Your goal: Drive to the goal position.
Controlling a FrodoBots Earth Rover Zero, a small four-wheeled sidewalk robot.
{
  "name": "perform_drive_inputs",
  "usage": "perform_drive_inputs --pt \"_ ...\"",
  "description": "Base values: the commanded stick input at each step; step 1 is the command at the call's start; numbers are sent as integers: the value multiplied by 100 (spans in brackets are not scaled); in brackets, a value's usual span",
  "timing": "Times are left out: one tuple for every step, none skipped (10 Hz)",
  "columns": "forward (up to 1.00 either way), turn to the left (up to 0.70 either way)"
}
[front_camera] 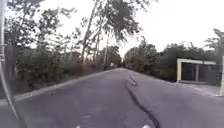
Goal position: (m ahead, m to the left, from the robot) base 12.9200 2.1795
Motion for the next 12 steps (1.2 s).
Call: perform_drive_inputs --pt "70 0" --pt "70 0" --pt "70 0" --pt "70 0" --pt "70 0" --pt "70 0" --pt "70 0" --pt "70 0" --pt "70 0" --pt "70 0" --pt "70 0" --pt "70 0"
